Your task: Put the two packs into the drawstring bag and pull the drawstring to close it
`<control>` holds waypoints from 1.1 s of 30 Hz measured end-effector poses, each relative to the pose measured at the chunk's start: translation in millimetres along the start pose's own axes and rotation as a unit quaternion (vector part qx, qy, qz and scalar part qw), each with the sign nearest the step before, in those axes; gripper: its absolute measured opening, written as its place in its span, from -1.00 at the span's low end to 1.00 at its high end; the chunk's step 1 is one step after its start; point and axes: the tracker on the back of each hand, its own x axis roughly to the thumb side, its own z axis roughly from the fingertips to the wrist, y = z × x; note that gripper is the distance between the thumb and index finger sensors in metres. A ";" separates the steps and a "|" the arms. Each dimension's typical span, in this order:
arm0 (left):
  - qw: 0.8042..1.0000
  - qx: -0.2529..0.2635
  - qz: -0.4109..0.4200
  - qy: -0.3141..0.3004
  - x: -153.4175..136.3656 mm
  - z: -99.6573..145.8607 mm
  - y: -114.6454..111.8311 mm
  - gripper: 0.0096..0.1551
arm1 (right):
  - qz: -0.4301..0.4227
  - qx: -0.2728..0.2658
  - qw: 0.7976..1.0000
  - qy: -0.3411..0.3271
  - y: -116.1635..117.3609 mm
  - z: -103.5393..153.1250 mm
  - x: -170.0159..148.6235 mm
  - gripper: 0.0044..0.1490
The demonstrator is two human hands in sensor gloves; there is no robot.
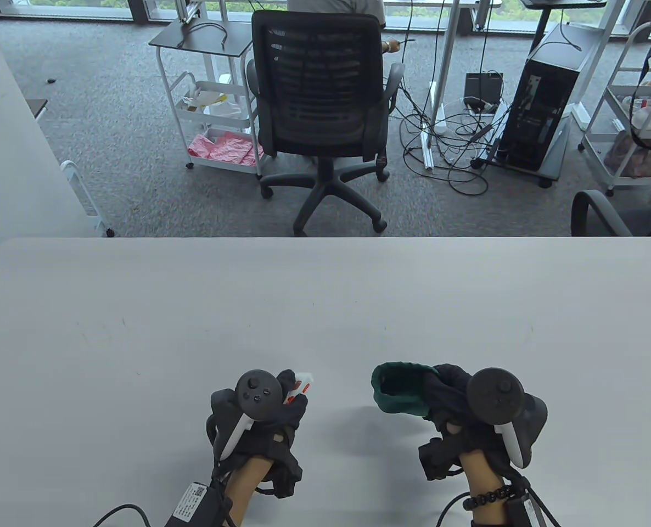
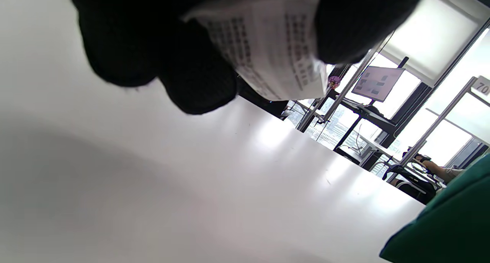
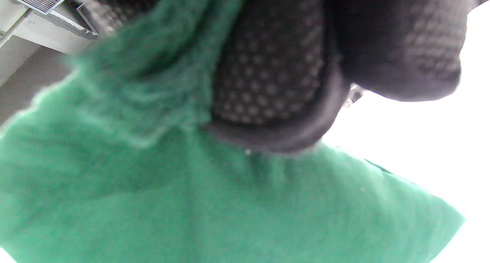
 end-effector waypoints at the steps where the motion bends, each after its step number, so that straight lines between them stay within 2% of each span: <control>1: 1.000 0.004 0.003 -0.004 0.8 0.7 0.9 -0.33 | 0.001 0.000 1.000 -0.001 0.1 -0.1 0.0 -0.51; 6: 0.998 0.032 0.037 -0.045 8.0 6.9 5.6 -0.32 | 0.006 0.000 1.000 -0.001 0.0 0.1 0.0 -0.51; 14: 0.985 0.037 0.131 -0.111 16.1 12.6 12.5 -0.32 | 0.017 -0.002 1.000 -0.003 0.2 -1.0 0.1 -0.50; 18: 0.977 0.009 0.181 -0.113 18.0 14.0 10.9 -0.35 | 0.029 -0.003 1.000 -0.007 0.2 -0.7 0.7 -0.50; 24: 0.954 -0.011 0.266 -0.138 20.8 17.3 14.7 -0.38 | 0.039 0.002 0.999 -0.020 3.7 1.6 6.4 -0.50; 26: 0.949 -0.010 0.273 -0.154 23.9 20.0 16.8 -0.39 | 0.044 0.002 0.999 -0.026 5.1 2.5 9.1 -0.50; 33: 0.956 0.014 0.222 -0.192 40.3 32.7 18.3 -0.42 | 0.063 0.015 0.997 -0.050 14.6 7.5 20.0 -0.50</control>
